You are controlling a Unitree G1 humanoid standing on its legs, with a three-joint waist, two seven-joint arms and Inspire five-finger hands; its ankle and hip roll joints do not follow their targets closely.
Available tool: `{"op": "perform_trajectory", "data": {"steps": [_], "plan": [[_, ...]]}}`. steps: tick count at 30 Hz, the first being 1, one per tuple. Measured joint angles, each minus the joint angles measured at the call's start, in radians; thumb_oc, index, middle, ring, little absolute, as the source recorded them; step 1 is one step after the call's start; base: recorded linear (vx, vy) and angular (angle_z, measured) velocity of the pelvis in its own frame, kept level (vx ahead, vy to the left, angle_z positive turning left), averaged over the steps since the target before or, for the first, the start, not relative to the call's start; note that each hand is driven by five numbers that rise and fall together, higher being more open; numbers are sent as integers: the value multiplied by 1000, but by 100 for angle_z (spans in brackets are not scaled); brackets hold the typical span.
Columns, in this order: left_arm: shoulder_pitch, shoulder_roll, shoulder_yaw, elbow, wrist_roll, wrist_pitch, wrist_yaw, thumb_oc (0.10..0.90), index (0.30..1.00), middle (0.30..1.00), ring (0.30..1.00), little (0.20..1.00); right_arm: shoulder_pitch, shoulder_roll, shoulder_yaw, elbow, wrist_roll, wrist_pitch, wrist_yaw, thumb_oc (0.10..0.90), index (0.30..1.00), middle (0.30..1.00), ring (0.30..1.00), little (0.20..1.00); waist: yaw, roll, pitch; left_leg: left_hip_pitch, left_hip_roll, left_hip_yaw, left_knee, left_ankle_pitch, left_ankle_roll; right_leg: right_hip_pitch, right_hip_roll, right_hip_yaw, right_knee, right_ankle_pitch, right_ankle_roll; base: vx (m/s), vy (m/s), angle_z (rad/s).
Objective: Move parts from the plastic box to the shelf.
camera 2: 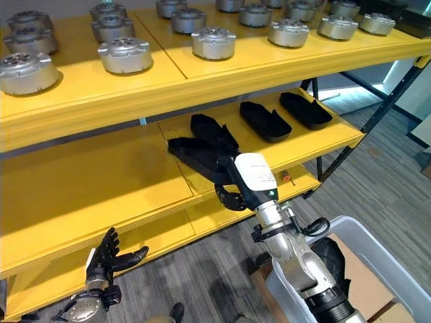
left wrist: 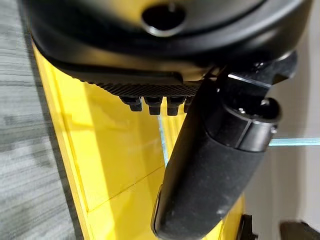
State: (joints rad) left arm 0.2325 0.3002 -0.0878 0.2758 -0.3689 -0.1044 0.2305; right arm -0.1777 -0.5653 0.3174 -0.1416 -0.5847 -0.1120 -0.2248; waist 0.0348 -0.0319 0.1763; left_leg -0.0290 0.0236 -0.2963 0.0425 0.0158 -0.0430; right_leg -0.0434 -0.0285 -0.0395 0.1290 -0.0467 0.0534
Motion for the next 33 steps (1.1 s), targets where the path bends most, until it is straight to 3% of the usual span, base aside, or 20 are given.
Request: {"op": "perform_trajectory", "data": {"steps": [1,3,6,8,12,14,17,18,19,20,21,22,24,26,27,28,30,31,33], "plan": [[4,-11,-11,-14,0,0,-2,900,1000,1000,1000,1000,-1,-7,3,0,0,7,2,400,300,300,300,300,4,3,-2,5,11,-7,-18,14,13,9,8,-4,-30,29,-5,42,-122,68],[11,-42,-35,-29,0,-3,-3,900,1000,1000,1000,1000,-8,-28,3,0,0,8,2,400,300,300,300,300,22,13,-3,4,39,-5,-49,34,1,20,36,-23,-82,61,-27,69,-102,5],[30,-77,-35,-36,-1,-2,-3,900,1000,1000,1000,1000,-48,-32,16,-2,12,9,3,400,300,300,300,300,41,18,-2,-1,62,23,-64,28,3,19,41,-53,-127,86,-39,77,-96,-19],[33,-88,-33,-44,-6,-3,-2,900,1000,1000,1000,1000,-54,-39,16,-2,39,10,3,400,300,300,300,300,52,20,-4,7,59,26,-65,29,-17,55,37,-53,-185,114,-25,89,-142,-7],[49,-89,-27,-49,-12,-4,-3,900,1000,1000,1000,1000,-69,-38,27,-3,50,10,3,400,300,300,300,300,74,21,-4,6,27,17,-56,42,-42,88,18,-58,-217,120,-11,7,-140,18],[36,-86,-32,-48,-16,-4,-4,900,1000,1000,1000,1000,-79,-40,30,-2,58,11,2,400,300,300,300,300,79,20,-2,-59,-10,6,20,45,-47,85,-1,-102,-216,112,-2,-66,-41,75],[-16,-82,-48,-39,-21,-5,-3,900,1000,1000,1000,1000,-98,-67,34,0,58,13,2,400,300,300,300,300,75,26,6,-146,-46,90,74,119,-110,90,-33,-197,-215,95,-19,-18,1,129],[-16,-74,-40,-41,-22,-8,-1,900,1000,1000,1000,1000,-145,-77,62,2,58,12,3,400,300,300,300,300,104,28,24,-139,-27,226,47,126,-90,85,-48,-221,-210,83,-45,63,20,73],[-3,-62,-33,-36,-23,-6,0,900,1000,1000,1000,1000,-154,-57,68,1,58,6,3,400,300,300,300,300,122,16,33,-132,-13,258,92,64,-25,88,-51,-217,-195,82,-59,98,75,19],[7,-38,-33,-32,-28,-6,-2,900,1000,1000,1000,1000,-153,-32,71,-3,58,4,2,400,300,300,300,300,130,0,41,-112,2,268,121,24,15,94,-63,-214,-184,77,-63,90,102,-7],[10,-17,-32,-28,-31,-6,-2,900,1000,1000,1000,1000,-153,-14,71,-4,58,2,2,400,300,300,300,300,131,-26,54,-95,24,264,139,-2,10,106,-80,-221,-181,77,-63,101,134,53],[0,0,-20,-26,-34,-6,-2,900,1000,1000,1000,1000,-153,-8,64,-13,58,3,-5,400,300,300,300,300,97,-69,77,-93,110,264,138,-16,-39,136,-107,-275,-202,83,-58,115,154,81],[-3,-17,-31,-27,-48,-6,-1,900,1000,1000,1000,1000,-153,-26,52,-11,58,8,-8,400,300,300,300,300,82,-60,78,-76,232,260,48,19,-75,139,-98,-295,-196,80,-32,124,172,60],[14,-56,-42,-28,-50,-4,-3,900,1000,1000,1000,1000,-157,-40,50,-10,58,8,-8,400,300,300,300,300,83,-16,78,-11,271,252,-74,64,-100,147,-92,-287,-197,89,10,126,165,-5],[21,-72,-46,-28,-50,-2,-4,900,1000,1000,1000,1000,-158,-46,50,-10,58,8,-8,400,300,300,300,300,81,14,77,17,267,252,-92,88,-88,156,-86,-283,-205,101,36,177,225,-15],[22,-80,-48,-26,-50,0,-5,900,1000,1000,1000,1000,-149,-41,43,-10,58,10,-11,400,300,300,300,300,73,30,78,34,265,278,-109,72,-174,169,-86,-283,-214,108,64,115,139,6],[-3,-63,-31,-22,-50,5,-4,900,1000,1000,1000,1000,-115,-12,41,-6,59,31,-12,400,300,300,300,300,88,-25,77,26,180,273,-106,71,-147,164,-163,-287,-215,117,61,151,205,28],[-21,-34,-19,-29,-49,5,-2,900,1000,1000,1000,1000,-107,4,42,-2,59,38,-7,400,300,300,300,300,112,-31,77,34,131,265,-98,61,-120,184,-202,-298,-213,137,53,204,329,32],[-22,6,-5,-45,-49,3,-2,900,1000,1000,1000,1000,-106,27,39,-2,58,41,-7,400,300,300,300,300,136,-34,76,39,103,264,-79,44,-95,195,-230,-304,-204,140,53,110,199,24]]}}
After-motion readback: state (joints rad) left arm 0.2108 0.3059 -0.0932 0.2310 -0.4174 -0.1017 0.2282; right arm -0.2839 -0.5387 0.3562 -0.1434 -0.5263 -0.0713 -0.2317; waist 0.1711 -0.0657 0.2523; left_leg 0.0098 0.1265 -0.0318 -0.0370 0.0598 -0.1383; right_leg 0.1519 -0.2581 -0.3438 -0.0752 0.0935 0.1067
